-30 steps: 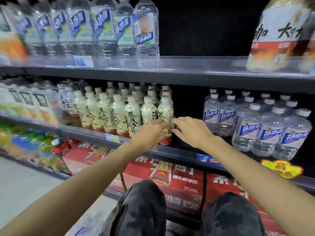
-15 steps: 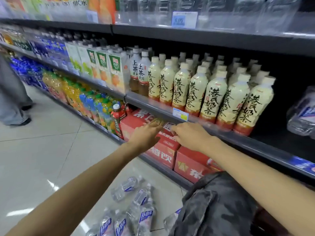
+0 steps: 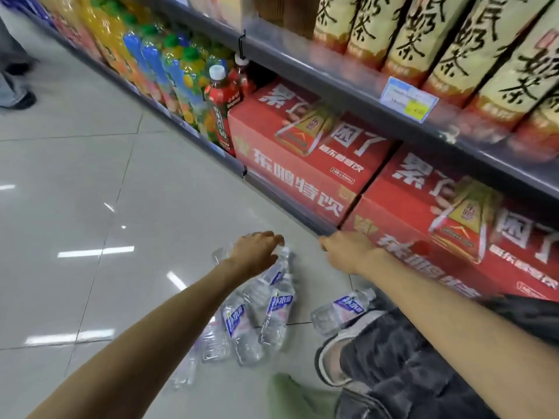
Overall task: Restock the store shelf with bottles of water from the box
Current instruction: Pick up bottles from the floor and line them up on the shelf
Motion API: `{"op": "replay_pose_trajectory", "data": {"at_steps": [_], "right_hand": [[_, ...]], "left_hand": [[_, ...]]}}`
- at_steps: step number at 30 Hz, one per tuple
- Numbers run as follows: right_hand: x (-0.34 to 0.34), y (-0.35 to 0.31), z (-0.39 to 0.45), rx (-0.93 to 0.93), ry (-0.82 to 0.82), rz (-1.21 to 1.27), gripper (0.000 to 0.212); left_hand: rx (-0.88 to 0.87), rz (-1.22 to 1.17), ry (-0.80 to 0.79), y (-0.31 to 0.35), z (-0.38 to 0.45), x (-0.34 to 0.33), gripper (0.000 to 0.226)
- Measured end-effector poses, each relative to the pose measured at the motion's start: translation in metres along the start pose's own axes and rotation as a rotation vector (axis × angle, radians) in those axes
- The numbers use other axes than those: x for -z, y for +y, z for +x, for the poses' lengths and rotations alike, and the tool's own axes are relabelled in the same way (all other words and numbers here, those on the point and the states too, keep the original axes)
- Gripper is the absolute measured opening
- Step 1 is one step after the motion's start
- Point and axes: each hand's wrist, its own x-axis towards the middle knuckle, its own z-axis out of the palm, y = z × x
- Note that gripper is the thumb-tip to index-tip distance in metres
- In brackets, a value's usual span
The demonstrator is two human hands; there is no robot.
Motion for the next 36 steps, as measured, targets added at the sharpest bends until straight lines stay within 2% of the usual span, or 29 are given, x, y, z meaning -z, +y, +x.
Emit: {"op": "replay_pose_trajectory", "data": {"at_steps": [4, 9, 17, 25, 28, 30, 33, 36], "right_hand": [[-0.049, 0.009, 0.013, -0.042, -0.147, 0.083, 0.027], [-0.099, 0.02, 0.025, -0.121, -0.28, 0.153, 0.036], [-0.157, 0.038, 0.027, -0.29, -0.432, 0.299, 0.048], [-0.195, 0.036, 0.046, -0.293, -0.524, 0.497, 0.06], [-0.206, 0.032, 0.05, -0.347, -0.512, 0.593, 0.062], [-0.211, 0.03, 0.049, -0.366, -0.444, 0.635, 0.062], [-0.208, 0.025, 0.051, -0.273, -0.257, 0.587, 0.056], [-0.201, 0.019, 0.058, -0.181, -0.146, 0.622, 0.051]], "left_hand": [[0.05, -0.063, -0.125, 0.005, 0.011, -0.052, 0.04], [0.138, -0.152, -0.235, 0.013, 0.023, -0.103, 0.046], [0.299, -0.236, -0.346, 0.026, 0.029, -0.164, 0.078], [0.213, -0.242, -0.364, 0.043, 0.034, -0.196, 0.108], [0.235, -0.27, -0.316, 0.047, 0.031, -0.209, 0.11], [0.216, -0.328, -0.298, 0.044, 0.038, -0.212, 0.113], [0.205, -0.378, -0.27, 0.04, 0.051, -0.21, 0.117], [0.223, -0.4, -0.24, 0.04, 0.063, -0.206, 0.114]]}}
